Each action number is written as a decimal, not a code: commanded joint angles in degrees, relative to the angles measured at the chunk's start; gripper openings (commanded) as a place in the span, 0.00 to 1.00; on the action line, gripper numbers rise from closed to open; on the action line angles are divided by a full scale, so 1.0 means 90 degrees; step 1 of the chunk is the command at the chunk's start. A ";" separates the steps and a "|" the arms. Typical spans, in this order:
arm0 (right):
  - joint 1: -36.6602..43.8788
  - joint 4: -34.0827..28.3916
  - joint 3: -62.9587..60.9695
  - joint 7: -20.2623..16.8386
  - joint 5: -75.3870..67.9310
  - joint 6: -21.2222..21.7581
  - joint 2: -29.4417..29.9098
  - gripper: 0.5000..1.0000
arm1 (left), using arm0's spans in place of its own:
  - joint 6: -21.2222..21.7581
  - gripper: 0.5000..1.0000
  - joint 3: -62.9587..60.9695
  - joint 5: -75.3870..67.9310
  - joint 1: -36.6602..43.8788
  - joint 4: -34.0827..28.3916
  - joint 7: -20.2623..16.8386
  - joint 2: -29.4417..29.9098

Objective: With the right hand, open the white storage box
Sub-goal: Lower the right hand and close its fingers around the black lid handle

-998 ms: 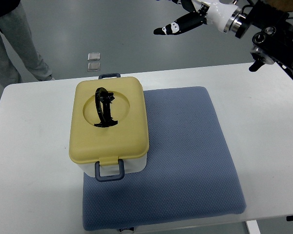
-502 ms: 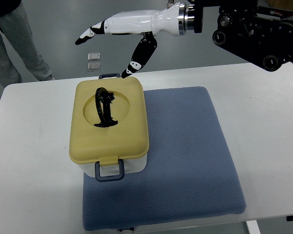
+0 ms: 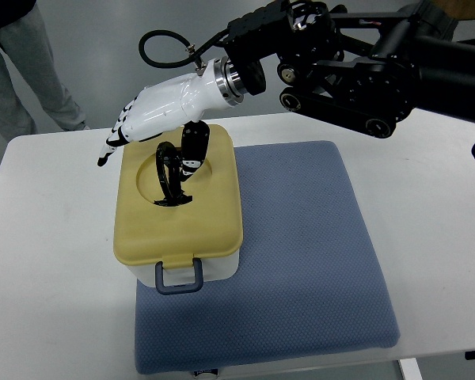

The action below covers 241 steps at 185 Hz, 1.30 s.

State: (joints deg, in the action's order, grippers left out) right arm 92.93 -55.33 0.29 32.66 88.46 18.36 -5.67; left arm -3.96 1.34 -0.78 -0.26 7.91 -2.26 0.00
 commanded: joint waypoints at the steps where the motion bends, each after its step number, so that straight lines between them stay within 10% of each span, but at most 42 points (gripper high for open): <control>1: 0.0017 0.0054 0.0075 -0.0025 0.0151 -0.0019 0.0034 0.74 | 0.0000 1.00 -0.0003 -0.0002 0.0000 0.0000 -0.0003 0.0000; 241: 0.0095 0.0093 0.0271 0.0004 0.0571 -0.0068 0.0054 0.05 | 0.0000 1.00 0.0007 -0.0002 0.0000 0.0000 0.0007 0.0000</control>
State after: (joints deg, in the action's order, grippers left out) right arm 93.81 -54.49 2.72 32.70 93.60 17.67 -5.19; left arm -3.95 1.36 -0.77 -0.26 7.91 -2.26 0.00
